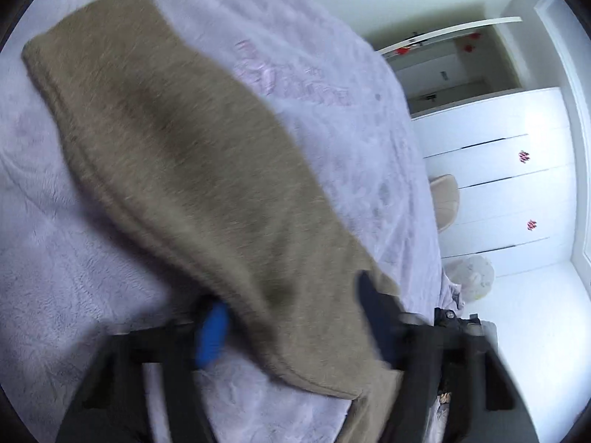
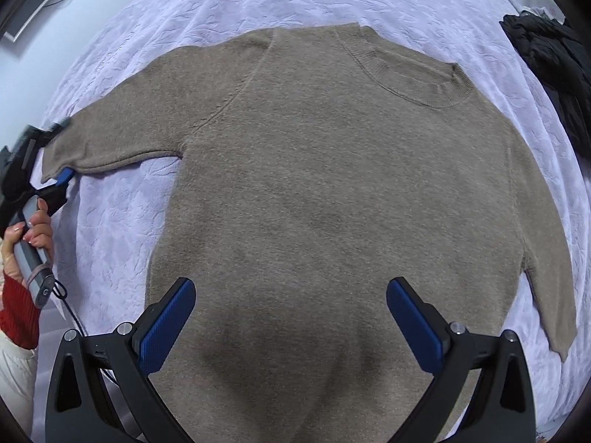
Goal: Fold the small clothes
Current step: 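Grasp the sweater sleeve cuff with the left tool and lift it, then fold the held sleeve across the sweater body with the left tool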
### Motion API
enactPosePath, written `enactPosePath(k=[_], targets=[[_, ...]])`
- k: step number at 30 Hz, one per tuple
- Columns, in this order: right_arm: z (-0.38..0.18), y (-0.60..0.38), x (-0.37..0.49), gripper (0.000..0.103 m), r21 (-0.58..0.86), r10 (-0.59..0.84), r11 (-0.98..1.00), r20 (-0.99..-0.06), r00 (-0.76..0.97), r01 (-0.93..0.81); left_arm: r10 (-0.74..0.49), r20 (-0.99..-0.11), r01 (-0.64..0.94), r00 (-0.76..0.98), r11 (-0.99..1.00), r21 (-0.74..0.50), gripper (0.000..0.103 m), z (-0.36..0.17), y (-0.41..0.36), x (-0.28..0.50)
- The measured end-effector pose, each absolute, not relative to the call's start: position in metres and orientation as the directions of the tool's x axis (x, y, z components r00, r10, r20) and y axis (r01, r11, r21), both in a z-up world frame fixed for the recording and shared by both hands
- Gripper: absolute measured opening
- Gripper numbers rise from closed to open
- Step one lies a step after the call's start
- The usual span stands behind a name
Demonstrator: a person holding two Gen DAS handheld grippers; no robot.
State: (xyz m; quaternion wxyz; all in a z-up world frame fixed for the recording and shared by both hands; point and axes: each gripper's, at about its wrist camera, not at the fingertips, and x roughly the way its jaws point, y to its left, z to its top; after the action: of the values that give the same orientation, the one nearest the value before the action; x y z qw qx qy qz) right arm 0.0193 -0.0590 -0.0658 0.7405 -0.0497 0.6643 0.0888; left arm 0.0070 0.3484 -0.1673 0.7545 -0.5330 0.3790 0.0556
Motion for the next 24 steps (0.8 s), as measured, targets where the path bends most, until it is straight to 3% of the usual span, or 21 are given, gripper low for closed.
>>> enactPosePath(k=[2,6,10,18,22,24], targets=[[-0.065,-0.057,0.019,0.103,0.056,0.078,0.978,-0.992,0.103,-0.202,-0.311,-0.637,-0.492,0.705,0.433,-0.755,0.011,-0.174,0.353,0.008],[-0.063,-0.059,0.013,0.102,0.078,0.103,0.975,-0.989,0.111,-0.206,-0.270,-0.642,-0.435,0.718,0.546,-0.716,0.011,-0.148,0.349,0.008],[-0.061,-0.070,0.012,0.102,0.097,0.120,0.976,-0.986,0.114,-0.193,-0.289,-0.595,-0.274,0.750,0.683,-0.677,0.011,-0.097,0.313,0.023],[-0.045,-0.116,0.012,0.102,0.110,0.126,0.989,-0.977,0.174,-0.099,-0.510,-0.494,0.091,0.704,0.755,-0.650,0.011,-0.019,0.171,0.076],[-0.046,-0.157,0.006,0.102,0.119,0.119,0.993,-0.975,0.187,-0.008,-0.600,-0.544,0.218,0.587,0.764,-0.607,0.011,-0.026,0.071,0.101],[-0.051,-0.176,0.002,0.102,0.125,0.116,0.991,-0.976,0.185,0.038,-0.564,-0.622,0.253,0.543,0.816,-0.519,0.011,-0.040,0.025,0.105]])
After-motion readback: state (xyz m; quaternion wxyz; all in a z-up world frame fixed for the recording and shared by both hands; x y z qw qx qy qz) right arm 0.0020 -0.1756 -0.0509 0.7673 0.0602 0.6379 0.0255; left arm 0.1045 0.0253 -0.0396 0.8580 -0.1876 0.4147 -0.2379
